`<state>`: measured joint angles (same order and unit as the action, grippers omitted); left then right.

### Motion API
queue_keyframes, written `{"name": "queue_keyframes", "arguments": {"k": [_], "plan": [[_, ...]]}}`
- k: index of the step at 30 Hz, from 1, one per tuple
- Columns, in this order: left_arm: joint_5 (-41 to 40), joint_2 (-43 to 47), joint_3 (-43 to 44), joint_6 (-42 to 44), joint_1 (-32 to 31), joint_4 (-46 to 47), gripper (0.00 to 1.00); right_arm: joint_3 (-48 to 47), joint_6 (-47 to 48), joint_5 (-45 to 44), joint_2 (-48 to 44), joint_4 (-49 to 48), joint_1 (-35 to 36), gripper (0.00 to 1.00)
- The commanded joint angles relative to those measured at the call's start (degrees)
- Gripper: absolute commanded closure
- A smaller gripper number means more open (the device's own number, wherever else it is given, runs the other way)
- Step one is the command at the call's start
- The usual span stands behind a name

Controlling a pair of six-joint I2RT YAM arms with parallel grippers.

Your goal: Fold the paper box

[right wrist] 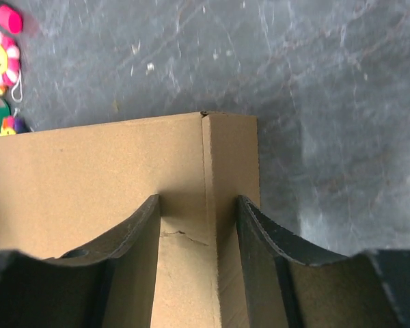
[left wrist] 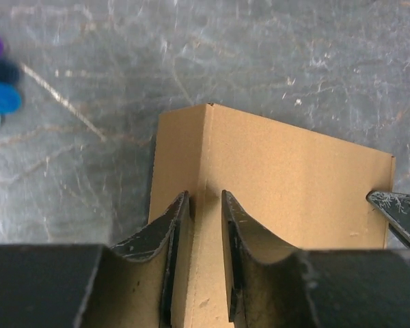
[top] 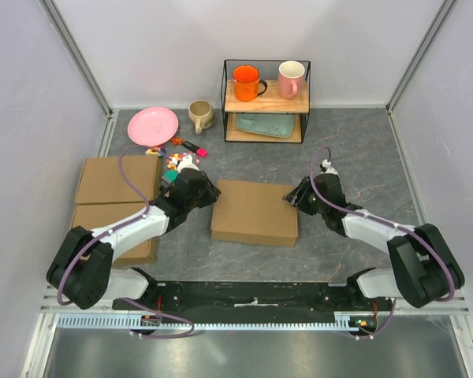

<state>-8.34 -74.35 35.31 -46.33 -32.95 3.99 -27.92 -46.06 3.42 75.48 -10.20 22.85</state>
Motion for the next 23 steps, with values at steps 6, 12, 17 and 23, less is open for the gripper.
{"name": "queue_keyframes", "arguments": {"k": [6,12,17,23], "plan": [[3.42,3.76,7.76,7.04,-0.27,-6.16,0.57,-8.54,6.24,-6.98,-2.17,8.59,-0.53,0.13],[0.52,9.21,7.76,4.76,-0.27,-17.68,0.48,-10.31,8.97,-18.0,-14.91,16.7,0.26,0.02],[-1.41,13.69,5.83,3.53,-0.27,-22.18,0.44,-7.06,11.34,-18.45,-24.05,17.67,0.53,0.02],[-6.6,24.15,1.52,-2.89,-0.27,-23.76,0.41,-5.74,13.98,-17.13,-31.88,20.56,0.62,0.02]]}}
